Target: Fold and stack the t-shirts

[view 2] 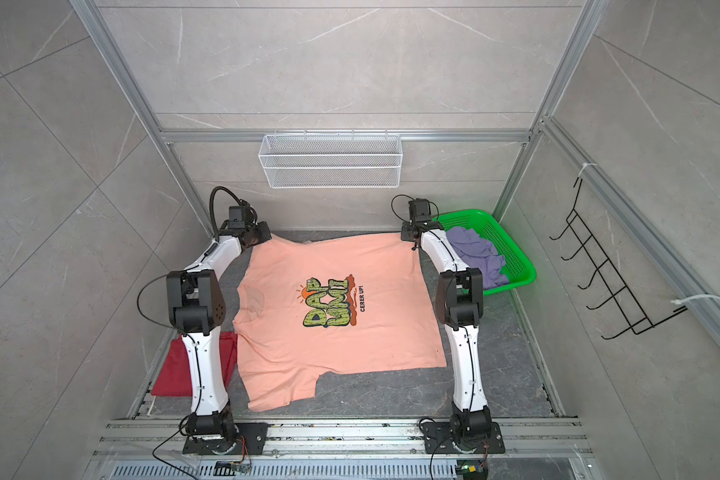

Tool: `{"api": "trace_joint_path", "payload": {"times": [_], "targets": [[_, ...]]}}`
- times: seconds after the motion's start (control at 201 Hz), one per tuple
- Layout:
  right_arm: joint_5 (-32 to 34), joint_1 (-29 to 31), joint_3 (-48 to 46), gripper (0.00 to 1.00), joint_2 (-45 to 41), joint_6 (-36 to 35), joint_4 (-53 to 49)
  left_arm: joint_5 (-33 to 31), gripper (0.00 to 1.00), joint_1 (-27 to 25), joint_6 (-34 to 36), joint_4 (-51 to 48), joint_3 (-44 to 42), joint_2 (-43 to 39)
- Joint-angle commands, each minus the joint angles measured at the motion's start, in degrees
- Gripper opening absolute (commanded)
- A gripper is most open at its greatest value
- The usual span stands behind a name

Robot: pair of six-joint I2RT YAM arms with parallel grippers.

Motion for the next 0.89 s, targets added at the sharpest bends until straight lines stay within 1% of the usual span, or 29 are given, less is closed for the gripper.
{"api": "trace_joint_path", "payload": {"times": [0.0,0.244,0.443,0.607,0.736,0.886], "targets": [[0.13,-0.80,-6.66,0.00,-5.29,-1.79,3.57,-2.22,0.00,0.23,1.62,4.44,-7.28,-8.15],[-1.51,-1.26,-23.72,0.00,-14.13,-3.01,10.36,-4.17,0.00,0.21,-0.98,9.73,-27.00,-20.43],[-2.22,-1.92,-34.00,0.00,-19.37,-3.00,14.53,-5.31,0.00,-0.06,-2.96,12.66,-39.05,-27.62],[-3.97,-2.04,-37.79,0.00,-20.07,-2.70,15.62,-6.48,0.00,-1.60,-4.87,13.19,-46.24,-30.97],[-4.49,-2.03,-39.40,0.00,-20.07,-2.33,16.05,-10.27,0.00,-3.95,-5.30,13.06,-50.32,-32.74],[-4.15,-2.01,-40.38,0.00,-20.20,-2.89,15.68,-12.35,0.00,-4.28,-7.68,13.06,-53.65,-33.39]]}}
